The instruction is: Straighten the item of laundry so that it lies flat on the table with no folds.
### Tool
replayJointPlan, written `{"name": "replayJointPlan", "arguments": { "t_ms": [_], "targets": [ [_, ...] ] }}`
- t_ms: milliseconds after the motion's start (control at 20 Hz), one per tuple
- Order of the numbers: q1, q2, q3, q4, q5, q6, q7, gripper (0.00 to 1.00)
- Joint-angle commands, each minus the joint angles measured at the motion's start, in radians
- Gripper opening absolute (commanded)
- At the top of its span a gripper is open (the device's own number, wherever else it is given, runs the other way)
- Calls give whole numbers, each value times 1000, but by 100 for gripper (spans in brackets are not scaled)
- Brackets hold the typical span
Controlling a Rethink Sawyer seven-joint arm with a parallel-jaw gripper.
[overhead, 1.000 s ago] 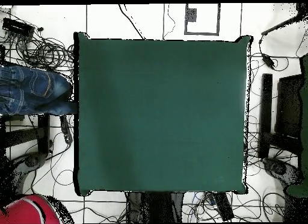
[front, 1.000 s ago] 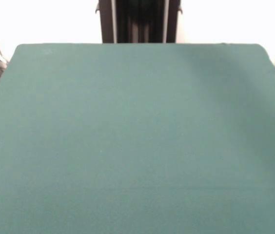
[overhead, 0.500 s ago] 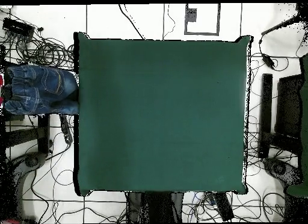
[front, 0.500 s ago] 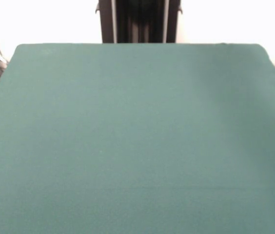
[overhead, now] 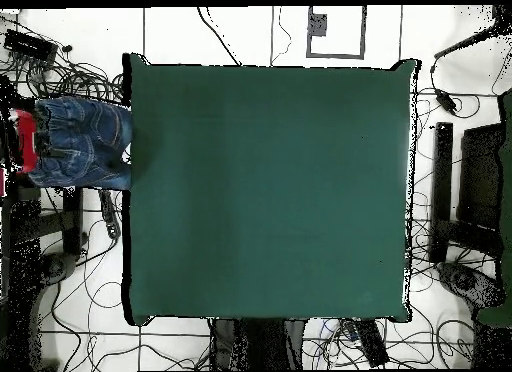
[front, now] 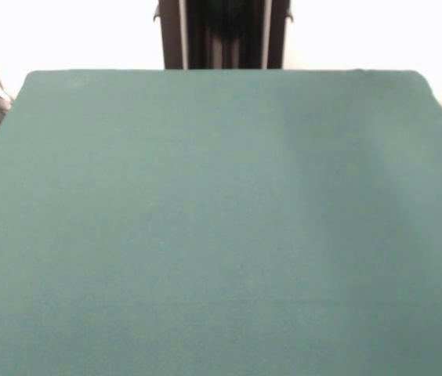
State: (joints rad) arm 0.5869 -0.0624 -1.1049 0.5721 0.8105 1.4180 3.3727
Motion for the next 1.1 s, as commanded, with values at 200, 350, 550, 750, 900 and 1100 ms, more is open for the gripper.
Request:
{"name": "replayJointPlan", "arguments": {
  "t_ms": [200,350,550,750,900,1100],
  "targets": [
    [-8,-138,279,274,-169,-154,-320,0],
    [-14,-151,319,292,-203,-181,-314,0],
    [-28,-168,367,316,-253,-214,-308,0],
    [-43,-183,416,345,-309,-258,-310,0],
    [-53,-188,453,364,-346,-297,-306,0],
    [-65,-194,489,390,-402,-353,-303,0]
  ]
}}
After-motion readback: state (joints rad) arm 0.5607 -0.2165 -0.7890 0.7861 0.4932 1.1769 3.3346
